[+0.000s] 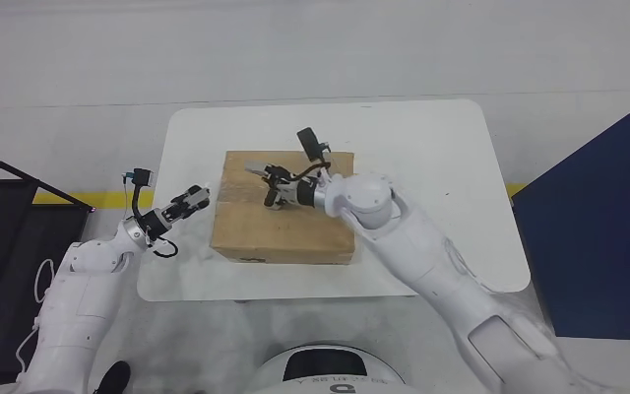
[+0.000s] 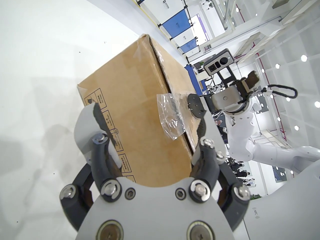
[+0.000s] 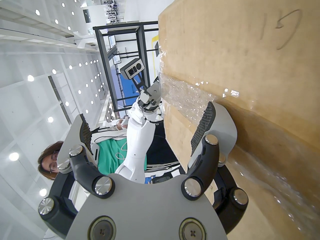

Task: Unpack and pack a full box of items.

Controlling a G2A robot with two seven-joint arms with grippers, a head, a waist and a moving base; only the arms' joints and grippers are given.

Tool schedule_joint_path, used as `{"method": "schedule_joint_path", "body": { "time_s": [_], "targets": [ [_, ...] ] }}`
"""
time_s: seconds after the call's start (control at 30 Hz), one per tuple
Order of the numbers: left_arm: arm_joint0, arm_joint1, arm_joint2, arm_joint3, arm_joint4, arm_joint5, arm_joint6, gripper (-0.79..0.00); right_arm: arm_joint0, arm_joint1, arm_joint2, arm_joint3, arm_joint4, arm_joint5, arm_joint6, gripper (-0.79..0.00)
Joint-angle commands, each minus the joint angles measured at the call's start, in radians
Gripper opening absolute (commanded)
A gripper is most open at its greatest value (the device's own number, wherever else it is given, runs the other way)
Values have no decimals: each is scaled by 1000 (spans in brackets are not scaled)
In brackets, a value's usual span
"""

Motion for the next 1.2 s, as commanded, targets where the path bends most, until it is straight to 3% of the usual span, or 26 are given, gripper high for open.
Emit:
{"method": "schedule_joint_path", "body": {
  "time_s": [0.0,0.43,0.57,0.73,1.03,1.17],
  "targets": [
    [0,0,0,0,0,0,0,0,19,-11,-22,20,13,-1,-14,0],
    [2,0,-2,-2,9,4,13,0,135,-108,-150,179,135,-19,-121,0],
    [41,6,-43,-30,119,-10,132,0,164,-138,-189,216,154,-22,-141,0],
    [111,16,-123,-36,102,-68,214,0,184,-170,-212,251,178,-46,-174,0],
    [162,30,-195,-4,19,-127,203,0,220,-233,-259,312,213,-62,-224,0],
    [170,34,-203,-16,19,-148,193,0,211,-243,-241,299,223,-143,-221,0]
  ]
}}
